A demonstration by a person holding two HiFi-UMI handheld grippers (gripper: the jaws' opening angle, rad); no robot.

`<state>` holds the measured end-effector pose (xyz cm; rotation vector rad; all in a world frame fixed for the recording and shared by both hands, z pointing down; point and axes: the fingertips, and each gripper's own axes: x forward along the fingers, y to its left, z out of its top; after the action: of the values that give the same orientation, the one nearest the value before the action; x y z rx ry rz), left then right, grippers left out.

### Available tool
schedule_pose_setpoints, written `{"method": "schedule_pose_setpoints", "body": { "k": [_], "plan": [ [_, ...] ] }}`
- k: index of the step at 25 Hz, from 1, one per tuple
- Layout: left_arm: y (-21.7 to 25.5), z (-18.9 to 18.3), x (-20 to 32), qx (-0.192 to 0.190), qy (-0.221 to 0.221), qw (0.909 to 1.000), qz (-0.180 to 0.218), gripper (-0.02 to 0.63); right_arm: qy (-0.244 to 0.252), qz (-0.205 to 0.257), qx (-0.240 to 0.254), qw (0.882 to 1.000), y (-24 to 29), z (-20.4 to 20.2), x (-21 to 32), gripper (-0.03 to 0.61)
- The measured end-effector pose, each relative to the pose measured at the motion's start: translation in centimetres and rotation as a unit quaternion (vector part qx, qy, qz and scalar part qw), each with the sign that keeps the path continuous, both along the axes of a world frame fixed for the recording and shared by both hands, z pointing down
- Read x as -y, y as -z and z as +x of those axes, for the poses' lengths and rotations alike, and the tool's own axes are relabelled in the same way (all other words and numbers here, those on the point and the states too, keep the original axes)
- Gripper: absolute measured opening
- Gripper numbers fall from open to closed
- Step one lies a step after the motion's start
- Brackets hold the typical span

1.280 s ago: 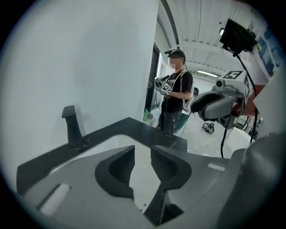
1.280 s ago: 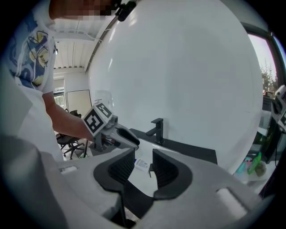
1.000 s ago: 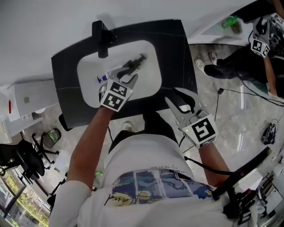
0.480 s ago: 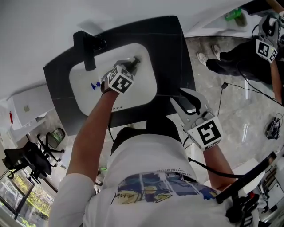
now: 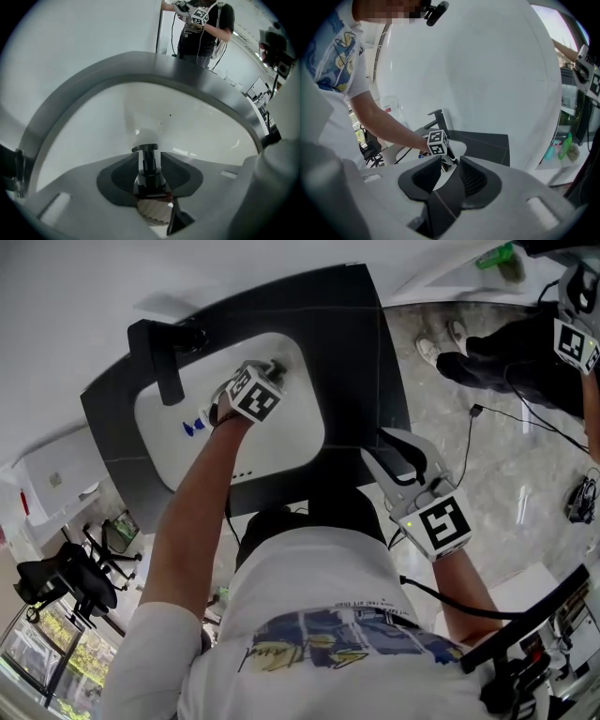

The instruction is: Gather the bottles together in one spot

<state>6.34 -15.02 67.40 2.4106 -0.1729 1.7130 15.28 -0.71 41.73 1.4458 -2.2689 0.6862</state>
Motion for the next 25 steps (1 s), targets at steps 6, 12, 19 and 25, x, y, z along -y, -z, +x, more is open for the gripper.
{"method": "schedule_pose_setpoints", "body": {
  "k": [6, 12, 19, 25],
  "plan": [
    [-2.5, 0.0, 0.2, 0.029, 0.000, 0.9993, -0.023, 0.149, -0.004, -0.013, 0.005, 1.000, -0.9, 0.7, 0.1, 0.121],
    [-3.1, 0.0, 0.1, 0.059, -0.016, 0.9973, -0.040, 0.140, -0.006, -0.019, 0.004, 1.000, -1.4, 1.1, 0.0, 0.121],
    [-2.3, -0.4, -1.1, 0.061, -0.039, 0.9964, -0.045, 0.098, 0.005, -0.012, 0.006, 1.000, -1.1, 0.3, 0.6, 0.121],
    [1.1, -1.2, -0.6, 0.009, 0.001, 1.0000, -0.003, 0.097, 0.013, -0.002, 0.006, 1.000, -0.3, -0.3, 0.9, 0.121]
  ]
}}
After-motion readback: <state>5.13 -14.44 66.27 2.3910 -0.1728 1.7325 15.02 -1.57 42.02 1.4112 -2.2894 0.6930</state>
